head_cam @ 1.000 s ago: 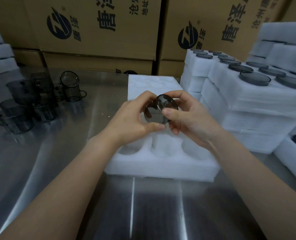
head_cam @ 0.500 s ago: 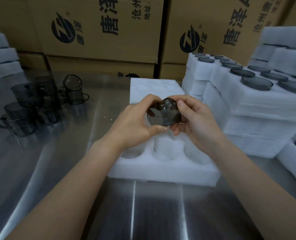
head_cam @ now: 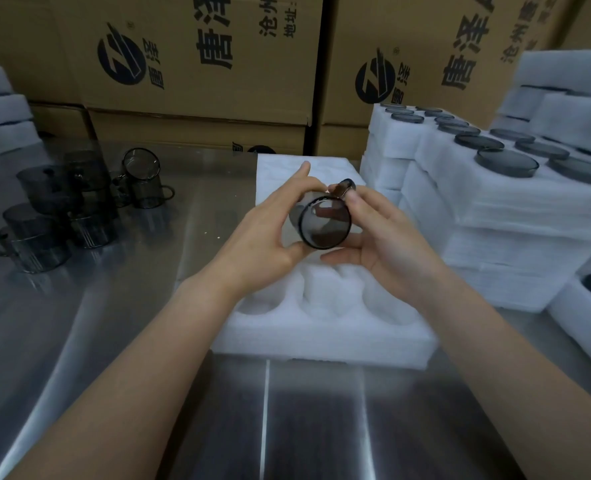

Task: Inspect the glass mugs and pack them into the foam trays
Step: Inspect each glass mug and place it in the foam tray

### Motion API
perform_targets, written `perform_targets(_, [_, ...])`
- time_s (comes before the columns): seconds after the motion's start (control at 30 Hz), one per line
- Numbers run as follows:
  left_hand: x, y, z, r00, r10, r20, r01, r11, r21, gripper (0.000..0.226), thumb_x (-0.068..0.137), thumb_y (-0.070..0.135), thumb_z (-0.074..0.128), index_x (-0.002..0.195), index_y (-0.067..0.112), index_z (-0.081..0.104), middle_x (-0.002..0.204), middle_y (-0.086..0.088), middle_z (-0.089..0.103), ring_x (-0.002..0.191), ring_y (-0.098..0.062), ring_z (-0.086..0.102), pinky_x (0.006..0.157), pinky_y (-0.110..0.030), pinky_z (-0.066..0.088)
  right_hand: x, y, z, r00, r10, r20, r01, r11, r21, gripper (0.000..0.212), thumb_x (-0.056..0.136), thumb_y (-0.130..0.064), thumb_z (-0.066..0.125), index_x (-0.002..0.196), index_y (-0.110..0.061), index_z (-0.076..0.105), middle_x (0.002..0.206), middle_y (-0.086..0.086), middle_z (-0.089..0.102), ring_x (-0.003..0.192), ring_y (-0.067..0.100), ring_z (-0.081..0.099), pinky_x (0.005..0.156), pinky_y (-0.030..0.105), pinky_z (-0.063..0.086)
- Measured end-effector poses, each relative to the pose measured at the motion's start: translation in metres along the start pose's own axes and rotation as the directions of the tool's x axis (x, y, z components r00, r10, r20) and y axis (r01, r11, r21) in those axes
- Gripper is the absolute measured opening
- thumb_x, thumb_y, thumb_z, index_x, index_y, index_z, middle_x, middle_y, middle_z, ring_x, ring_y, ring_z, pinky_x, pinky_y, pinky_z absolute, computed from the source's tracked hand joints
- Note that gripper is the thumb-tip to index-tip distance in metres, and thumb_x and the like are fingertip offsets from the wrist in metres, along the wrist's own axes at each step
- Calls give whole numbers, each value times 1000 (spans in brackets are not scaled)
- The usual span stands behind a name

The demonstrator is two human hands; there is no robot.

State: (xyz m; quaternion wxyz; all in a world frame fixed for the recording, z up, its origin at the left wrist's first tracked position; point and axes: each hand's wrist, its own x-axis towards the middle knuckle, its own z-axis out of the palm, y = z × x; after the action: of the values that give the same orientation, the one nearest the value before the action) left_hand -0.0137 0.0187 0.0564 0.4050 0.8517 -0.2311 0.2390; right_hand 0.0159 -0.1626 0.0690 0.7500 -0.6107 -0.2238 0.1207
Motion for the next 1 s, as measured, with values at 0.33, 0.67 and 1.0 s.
perform_targets(0.33, [-1,8,1,998,-55,-3,55,998,25,80,74,44,74,143,20,43,136,8,51,122,-3,49,99,-11,38,-5,5,7,959,-274,-69,248,933,-261,20,79,-18,73,94,-25,62,94,7,70,80,21,71,57,41,60])
perform_targets(0.67, [1,28,5,983,-106,-147,108,994,7,71,63,30,88,124,20,54,115,9,55,105,-5,55,88,-15,46,-10,0,12,928,-357,-105,322,912,-253,10,85,-22,67,92,-15,66,82,1,69,49,15,58,37,27,44])
perform_targets(1.0, [-2,35,15,960,-38,-278,86,983,164,66,58,24,91,113,18,55,104,13,45,92,-9,51,73,-20,44,-7,-3,14,986,-159,-55,159,987,-6,24,90,-29,62,67,-25,66,106,6,69,58,16,50,47,27,42])
